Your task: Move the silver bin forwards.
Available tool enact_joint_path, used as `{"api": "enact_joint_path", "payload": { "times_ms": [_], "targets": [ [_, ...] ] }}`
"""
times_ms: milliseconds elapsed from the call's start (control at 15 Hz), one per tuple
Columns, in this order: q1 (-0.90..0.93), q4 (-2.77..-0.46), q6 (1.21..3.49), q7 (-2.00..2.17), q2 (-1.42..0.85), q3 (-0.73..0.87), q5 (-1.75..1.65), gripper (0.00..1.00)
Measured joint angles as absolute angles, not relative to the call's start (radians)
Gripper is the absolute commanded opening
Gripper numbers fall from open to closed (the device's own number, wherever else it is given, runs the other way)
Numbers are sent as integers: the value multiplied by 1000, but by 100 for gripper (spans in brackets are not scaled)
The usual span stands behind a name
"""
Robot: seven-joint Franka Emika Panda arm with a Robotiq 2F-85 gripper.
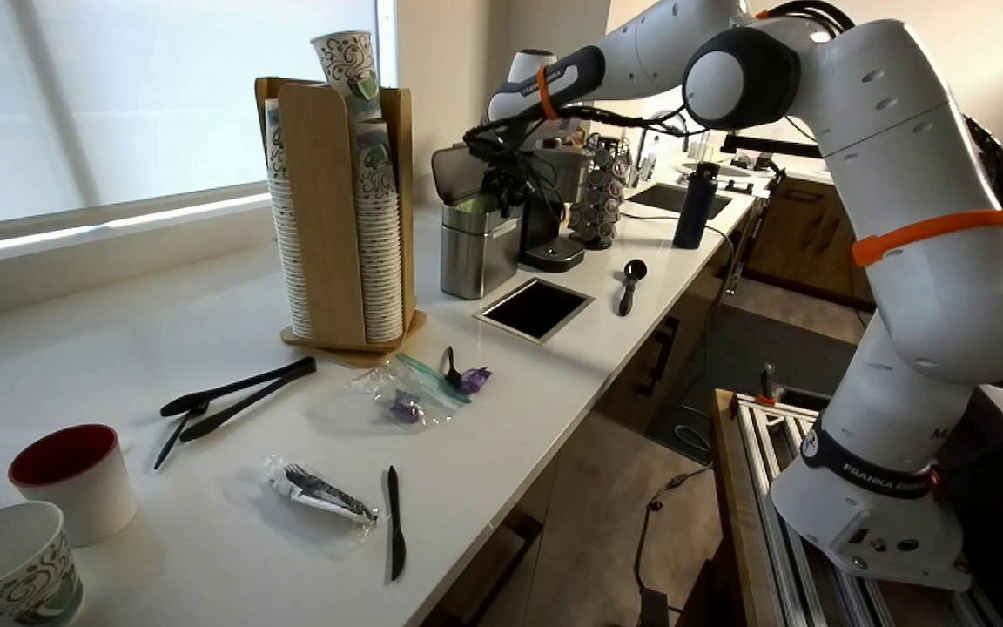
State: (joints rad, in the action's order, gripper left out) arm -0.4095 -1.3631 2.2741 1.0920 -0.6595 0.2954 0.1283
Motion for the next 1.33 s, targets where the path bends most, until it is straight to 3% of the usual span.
{"api": "enact_joint_path", "payload": {
  "times_ms": [667,733,867,1333],
  "targets": [
    [-326,-1598,2365,1168,-524,352,125,5],
    [-323,-1607,2366,1175,-518,355,125,43],
    [-320,-1615,2368,1184,-512,359,125,51],
    [-312,-1635,2375,1213,-458,373,125,100]
  ]
}}
